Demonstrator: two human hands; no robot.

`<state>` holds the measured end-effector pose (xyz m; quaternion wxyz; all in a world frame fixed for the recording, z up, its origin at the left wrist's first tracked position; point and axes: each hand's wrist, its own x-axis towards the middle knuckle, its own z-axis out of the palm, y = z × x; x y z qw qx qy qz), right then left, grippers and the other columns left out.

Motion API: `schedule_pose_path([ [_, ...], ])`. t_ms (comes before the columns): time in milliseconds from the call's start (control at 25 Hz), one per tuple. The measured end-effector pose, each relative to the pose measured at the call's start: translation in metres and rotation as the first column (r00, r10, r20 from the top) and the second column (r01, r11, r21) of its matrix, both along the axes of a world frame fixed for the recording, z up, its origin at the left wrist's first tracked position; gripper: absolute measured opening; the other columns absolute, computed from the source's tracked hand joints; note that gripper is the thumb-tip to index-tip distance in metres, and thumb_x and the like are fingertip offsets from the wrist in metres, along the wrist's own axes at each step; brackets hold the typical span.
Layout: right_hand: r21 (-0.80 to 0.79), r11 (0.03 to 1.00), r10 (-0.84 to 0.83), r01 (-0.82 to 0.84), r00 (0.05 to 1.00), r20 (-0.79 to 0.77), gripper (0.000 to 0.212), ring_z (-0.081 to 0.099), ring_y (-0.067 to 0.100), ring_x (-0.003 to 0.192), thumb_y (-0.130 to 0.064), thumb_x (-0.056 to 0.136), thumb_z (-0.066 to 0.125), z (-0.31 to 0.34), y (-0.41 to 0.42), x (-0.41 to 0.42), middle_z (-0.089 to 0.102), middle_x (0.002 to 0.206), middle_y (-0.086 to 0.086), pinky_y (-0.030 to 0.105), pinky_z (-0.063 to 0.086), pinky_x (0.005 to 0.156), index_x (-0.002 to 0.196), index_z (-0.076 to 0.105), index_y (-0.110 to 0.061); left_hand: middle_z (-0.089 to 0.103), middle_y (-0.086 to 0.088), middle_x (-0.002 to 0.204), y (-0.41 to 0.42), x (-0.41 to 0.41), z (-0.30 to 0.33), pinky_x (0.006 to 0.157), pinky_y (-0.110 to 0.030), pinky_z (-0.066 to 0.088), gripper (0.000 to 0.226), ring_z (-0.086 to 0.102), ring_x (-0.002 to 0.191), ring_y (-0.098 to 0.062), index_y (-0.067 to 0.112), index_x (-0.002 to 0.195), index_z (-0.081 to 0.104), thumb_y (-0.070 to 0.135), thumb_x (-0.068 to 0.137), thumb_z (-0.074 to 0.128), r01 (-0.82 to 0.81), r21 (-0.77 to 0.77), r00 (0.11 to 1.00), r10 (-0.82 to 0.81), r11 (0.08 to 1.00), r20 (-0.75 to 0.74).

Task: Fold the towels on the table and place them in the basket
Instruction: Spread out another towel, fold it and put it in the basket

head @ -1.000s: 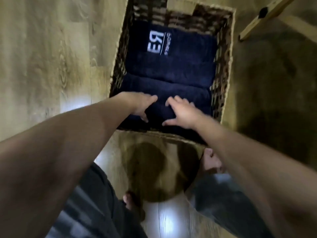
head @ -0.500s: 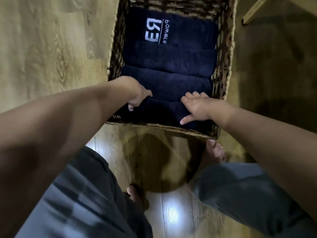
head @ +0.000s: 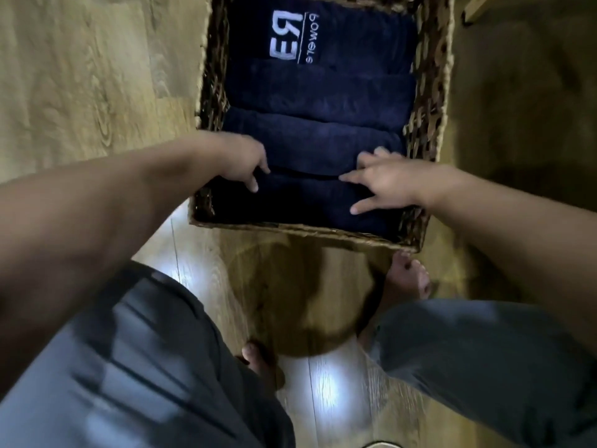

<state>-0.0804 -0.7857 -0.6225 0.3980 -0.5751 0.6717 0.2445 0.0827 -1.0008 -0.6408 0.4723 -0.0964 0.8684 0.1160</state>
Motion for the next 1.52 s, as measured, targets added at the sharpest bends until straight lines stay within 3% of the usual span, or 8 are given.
schedule_pose_path([
  [240, 0.089, 0.996, 0.013, 0.001, 0.988, -0.154, 0.084, 0.059, 0.035, 0.116, -0.042, 0.075, 0.087, 0.014, -0.016, 0.016, 0.056, 0.130, 0.015, 0.038, 0.049, 0.081, 0.138, 0.042, -0.010, 0.067, -0.012, 0.118, 0.015, 0.002, 0.001, 0.089, -0.041, 0.056, 0.046, 0.067, 0.103, -0.032, 0.006, 0.115, 0.068, 0.025, 0.078, 0.085, 0.200, -0.160, 0.979, -0.191, 0.967, 0.070],
  [520, 0.007, 0.964, -0.258, 0.265, 0.945, -0.200, 0.058, 0.058, 0.044, 0.108, -0.017, 0.090, 0.075, -0.003, 0.006, 0.032, 0.043, 0.131, 0.023, 0.047, 0.053, 0.085, 0.133, 0.038, -0.008, 0.069, -0.016, 0.116, 0.016, 0.010, 0.009, 0.089, -0.041, 0.054, 0.041, 0.067, 0.105, -0.035, 0.006, 0.119, 0.069, 0.016, 0.081, 0.082, 0.081, -0.149, 0.996, -0.077, 0.985, 0.033],
  [840, 0.156, 0.988, 0.064, -0.010, 0.936, -0.346, 0.064, 0.064, 0.030, 0.118, -0.048, 0.079, 0.082, 0.032, 0.003, 0.036, 0.063, 0.130, 0.004, 0.040, 0.046, 0.067, 0.129, 0.060, -0.015, 0.065, -0.003, 0.128, 0.032, 0.013, 0.015, 0.070, -0.037, 0.046, 0.039, 0.065, 0.115, -0.028, 0.016, 0.120, 0.068, 0.025, 0.084, 0.080, 0.411, -0.372, 0.911, -0.360, 0.832, 0.200],
  [1160, 0.175, 0.985, 0.058, 0.006, 0.932, -0.358, 0.057, 0.059, 0.025, 0.124, -0.043, 0.084, 0.080, 0.008, 0.006, 0.037, 0.066, 0.130, 0.003, 0.037, 0.033, 0.108, 0.129, 0.059, -0.015, 0.070, -0.005, 0.088, 0.018, 0.010, 0.009, 0.077, -0.039, 0.058, 0.009, 0.069, 0.100, -0.030, 0.009, 0.096, 0.074, 0.013, 0.087, 0.075, 0.324, -0.256, 0.944, -0.294, 0.911, 0.150],
  [1240, 0.149, 0.989, 0.049, 0.001, 0.944, -0.327, 0.057, 0.061, 0.026, 0.120, -0.050, 0.083, 0.079, 0.008, 0.009, 0.033, 0.067, 0.125, 0.004, 0.036, 0.036, 0.103, 0.125, 0.060, -0.015, 0.065, -0.004, 0.084, 0.020, 0.007, 0.010, 0.079, -0.040, 0.056, 0.005, 0.068, 0.104, -0.031, 0.009, 0.092, 0.071, 0.012, 0.089, 0.073, 0.282, -0.233, 0.955, -0.250, 0.931, 0.158],
  [1360, 0.007, 1.000, -0.020, 0.023, 0.961, -0.274, 0.070, 0.061, 0.031, 0.114, -0.071, 0.079, 0.069, 0.015, 0.009, 0.022, 0.067, 0.119, 0.009, 0.036, 0.040, 0.084, 0.118, 0.064, -0.013, 0.068, -0.010, 0.108, 0.017, -0.006, 0.023, 0.082, -0.038, 0.054, 0.047, 0.065, 0.102, -0.033, 0.010, 0.106, 0.072, 0.050, 0.081, 0.079, 0.184, -0.129, 0.983, -0.178, 0.975, 0.054],
  [1440, -0.134, 0.975, -0.194, 0.179, 0.975, -0.106, 0.067, 0.065, 0.033, 0.101, -0.075, 0.076, 0.068, 0.013, 0.007, 0.019, 0.067, 0.101, 0.009, 0.034, 0.042, 0.072, 0.101, 0.066, -0.012, 0.064, 0.000, 0.090, 0.013, -0.011, 0.022, 0.073, -0.036, 0.049, 0.051, 0.059, 0.088, -0.028, 0.021, 0.083, 0.067, 0.071, 0.073, 0.072, 0.112, -0.046, 0.988, -0.116, 0.993, -0.101],
  [1520, -0.082, 0.897, -0.424, 0.435, 0.897, 0.126, 0.056, 0.071, 0.031, 0.079, -0.064, 0.077, 0.076, 0.011, 0.005, 0.022, 0.071, 0.075, 0.005, 0.031, 0.048, 0.062, 0.084, 0.066, -0.009, 0.053, 0.007, 0.076, 0.017, -0.007, 0.016, 0.067, -0.035, 0.041, 0.055, 0.052, 0.083, -0.023, 0.022, 0.074, 0.055, 0.073, 0.069, 0.073, 0.059, 0.021, 0.995, -0.057, 0.998, -0.085],
])
